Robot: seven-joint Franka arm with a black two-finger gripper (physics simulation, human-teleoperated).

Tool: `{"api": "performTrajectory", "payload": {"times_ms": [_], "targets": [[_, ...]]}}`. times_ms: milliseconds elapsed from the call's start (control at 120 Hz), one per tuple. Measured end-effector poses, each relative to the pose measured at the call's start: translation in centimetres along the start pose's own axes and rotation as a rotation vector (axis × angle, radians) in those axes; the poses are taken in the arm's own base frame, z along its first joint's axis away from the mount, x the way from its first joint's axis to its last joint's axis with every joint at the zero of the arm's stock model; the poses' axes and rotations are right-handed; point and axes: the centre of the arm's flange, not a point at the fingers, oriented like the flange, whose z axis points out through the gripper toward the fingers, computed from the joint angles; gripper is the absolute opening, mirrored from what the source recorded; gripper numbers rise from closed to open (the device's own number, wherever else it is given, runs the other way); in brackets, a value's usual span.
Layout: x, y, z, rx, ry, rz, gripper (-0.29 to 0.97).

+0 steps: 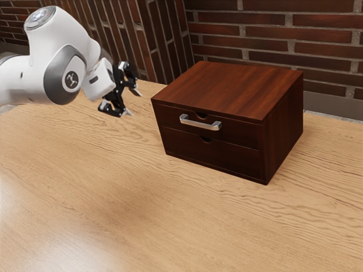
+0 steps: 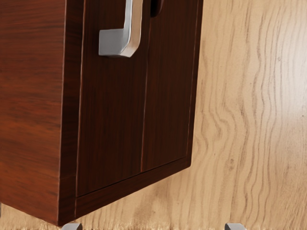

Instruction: Pull the drawer handle with one arm to open the drawer

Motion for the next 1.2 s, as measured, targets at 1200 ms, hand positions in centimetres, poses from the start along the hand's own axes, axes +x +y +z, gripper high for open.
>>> {"api": "performTrajectory", "payload": {"times_ms": [1200], "targets": [[9.1, -0.5, 6.4, -0.017, 0.090, 0.063, 0.34]]}}
